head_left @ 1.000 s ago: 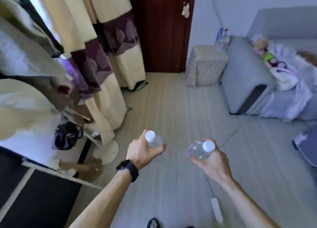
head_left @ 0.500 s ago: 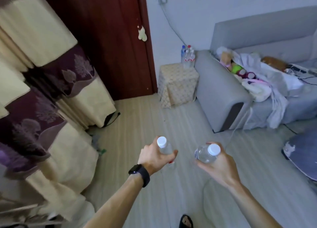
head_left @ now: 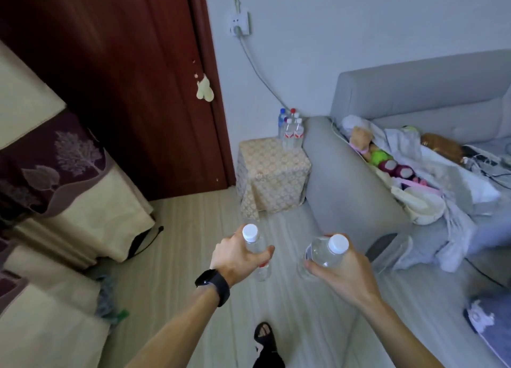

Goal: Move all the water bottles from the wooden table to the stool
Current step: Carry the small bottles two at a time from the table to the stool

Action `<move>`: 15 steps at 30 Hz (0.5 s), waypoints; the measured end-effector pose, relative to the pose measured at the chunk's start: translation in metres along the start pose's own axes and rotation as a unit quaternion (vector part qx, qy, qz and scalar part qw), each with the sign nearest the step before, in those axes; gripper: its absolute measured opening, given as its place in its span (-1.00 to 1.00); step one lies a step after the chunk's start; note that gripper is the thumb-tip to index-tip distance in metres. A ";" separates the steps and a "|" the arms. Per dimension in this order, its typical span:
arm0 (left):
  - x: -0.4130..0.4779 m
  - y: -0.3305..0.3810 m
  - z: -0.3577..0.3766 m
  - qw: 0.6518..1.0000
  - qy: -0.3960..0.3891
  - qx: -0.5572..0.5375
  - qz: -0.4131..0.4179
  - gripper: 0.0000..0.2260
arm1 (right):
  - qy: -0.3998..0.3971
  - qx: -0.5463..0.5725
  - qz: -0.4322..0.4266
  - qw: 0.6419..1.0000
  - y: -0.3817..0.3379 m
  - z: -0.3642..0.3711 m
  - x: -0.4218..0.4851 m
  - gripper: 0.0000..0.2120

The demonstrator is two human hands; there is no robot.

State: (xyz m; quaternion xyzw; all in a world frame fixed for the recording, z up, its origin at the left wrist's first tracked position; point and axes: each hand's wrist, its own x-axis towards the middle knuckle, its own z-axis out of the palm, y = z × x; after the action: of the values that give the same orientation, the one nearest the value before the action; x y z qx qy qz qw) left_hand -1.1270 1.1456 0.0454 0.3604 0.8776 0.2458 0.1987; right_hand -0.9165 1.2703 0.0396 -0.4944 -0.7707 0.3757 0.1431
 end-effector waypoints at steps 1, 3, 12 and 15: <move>0.029 0.004 0.000 1.000 -0.002 0.005 0.003 -0.52 | 0.002 0.000 0.005 1.000 -0.002 0.002 0.026 -0.31; 0.083 0.014 -0.001 1.000 -0.014 0.010 0.001 -0.55 | -0.011 -0.013 0.018 1.000 -0.011 -0.001 0.076 -0.28; 0.298 0.062 0.010 0.998 -0.067 0.013 0.007 -0.50 | -0.001 -0.006 0.047 0.999 -0.037 -0.013 0.277 -0.41; 0.365 0.074 0.018 0.997 -0.074 0.012 0.004 -0.50 | -0.027 -0.001 0.056 0.998 -0.038 -0.010 0.348 -0.39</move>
State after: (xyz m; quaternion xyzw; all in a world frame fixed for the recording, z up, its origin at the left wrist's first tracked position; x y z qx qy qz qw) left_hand -1.3194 1.4633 0.0104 0.3837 0.8620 0.2086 0.2575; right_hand -1.0987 1.5687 0.0213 -0.5267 -0.7457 0.3956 0.0999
